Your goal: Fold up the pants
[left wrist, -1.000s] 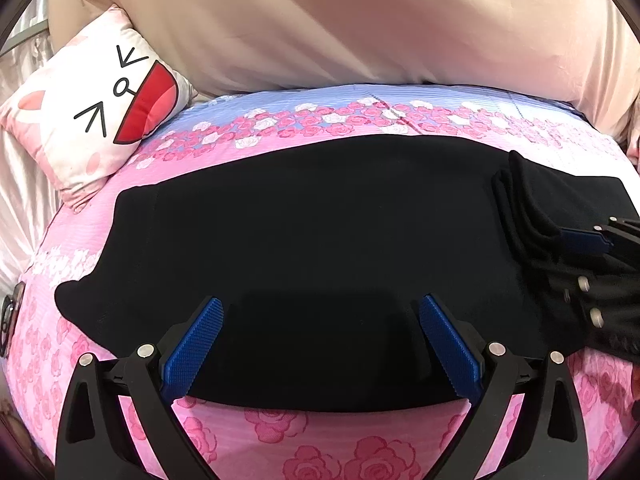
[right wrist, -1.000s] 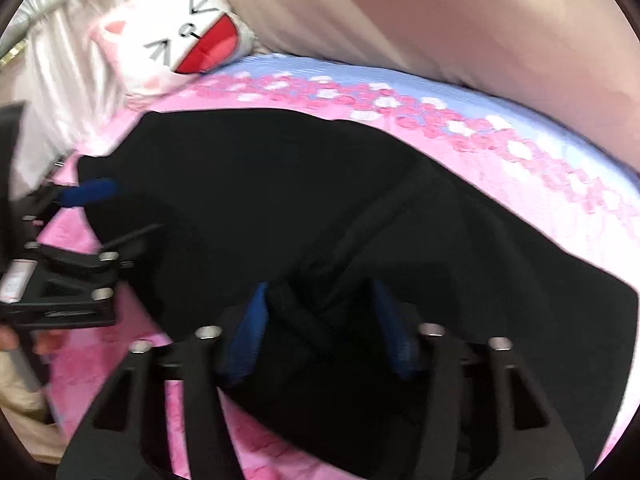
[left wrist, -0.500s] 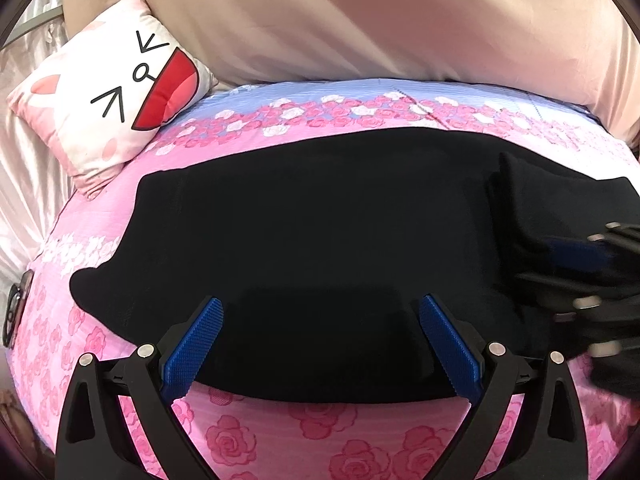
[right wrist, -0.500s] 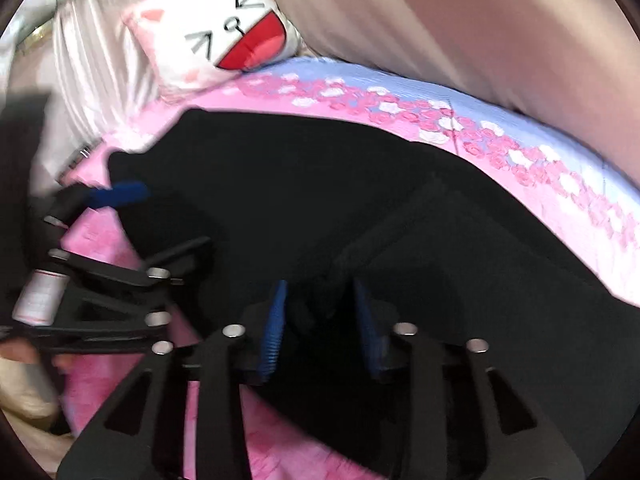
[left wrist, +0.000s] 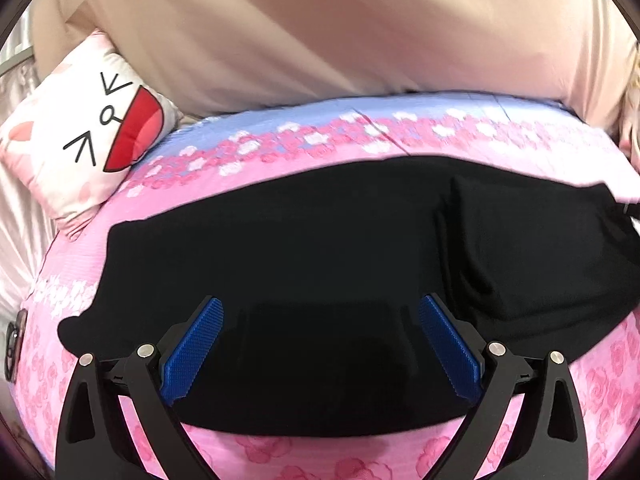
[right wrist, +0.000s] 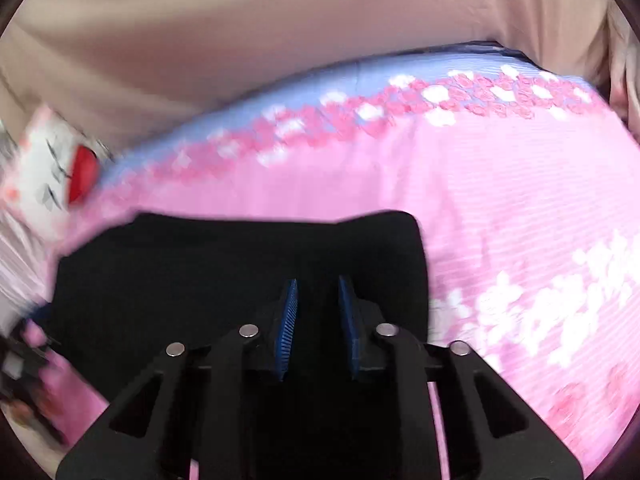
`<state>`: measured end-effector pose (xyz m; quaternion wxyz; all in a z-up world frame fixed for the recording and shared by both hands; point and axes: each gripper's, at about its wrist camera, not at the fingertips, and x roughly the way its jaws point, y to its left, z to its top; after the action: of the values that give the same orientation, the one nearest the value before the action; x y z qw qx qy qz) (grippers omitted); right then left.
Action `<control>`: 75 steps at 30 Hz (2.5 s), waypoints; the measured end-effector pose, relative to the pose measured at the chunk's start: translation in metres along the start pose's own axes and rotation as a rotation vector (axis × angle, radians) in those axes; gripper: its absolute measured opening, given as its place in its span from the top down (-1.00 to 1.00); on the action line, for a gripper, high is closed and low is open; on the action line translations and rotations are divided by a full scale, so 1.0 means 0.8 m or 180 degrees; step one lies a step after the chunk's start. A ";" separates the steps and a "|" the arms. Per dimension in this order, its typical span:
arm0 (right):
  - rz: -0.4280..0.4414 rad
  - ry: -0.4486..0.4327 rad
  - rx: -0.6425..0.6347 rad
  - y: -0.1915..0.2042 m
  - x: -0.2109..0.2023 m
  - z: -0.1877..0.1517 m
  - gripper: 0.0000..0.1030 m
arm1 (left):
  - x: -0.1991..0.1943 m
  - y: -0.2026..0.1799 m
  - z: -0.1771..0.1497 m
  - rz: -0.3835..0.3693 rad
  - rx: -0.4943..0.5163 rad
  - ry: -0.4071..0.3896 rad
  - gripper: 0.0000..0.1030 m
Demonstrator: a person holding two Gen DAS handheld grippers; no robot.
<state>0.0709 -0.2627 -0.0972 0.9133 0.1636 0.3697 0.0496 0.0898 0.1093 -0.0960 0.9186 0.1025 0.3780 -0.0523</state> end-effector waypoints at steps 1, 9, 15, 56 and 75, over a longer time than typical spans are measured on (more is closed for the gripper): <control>-0.0004 -0.0010 -0.0102 0.005 -0.001 -0.001 0.57 | 0.000 -0.001 -0.004 -0.0005 -0.0005 0.0015 -0.89; -0.0211 0.0031 -0.0315 0.037 0.006 0.000 0.50 | 0.009 0.012 -0.012 0.0046 -0.0140 0.0120 -0.89; -0.0652 0.0158 -0.0950 0.100 0.047 -0.043 -0.28 | 0.026 0.002 -0.004 0.0056 -0.0077 0.0143 -0.89; 0.1454 0.0657 -0.1895 0.538 0.154 -0.096 0.70 | -0.045 0.236 -0.125 0.0786 -0.0758 0.0395 -0.90; 0.0979 -0.0388 0.0176 0.096 -0.077 0.020 0.71 | -0.061 -0.040 0.045 -0.0407 0.0258 -0.0273 -0.90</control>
<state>0.0396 -0.2074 -0.0204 0.9108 0.2461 0.2855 0.1685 0.0743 0.0712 -0.0416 0.9239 0.1129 0.3417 -0.1304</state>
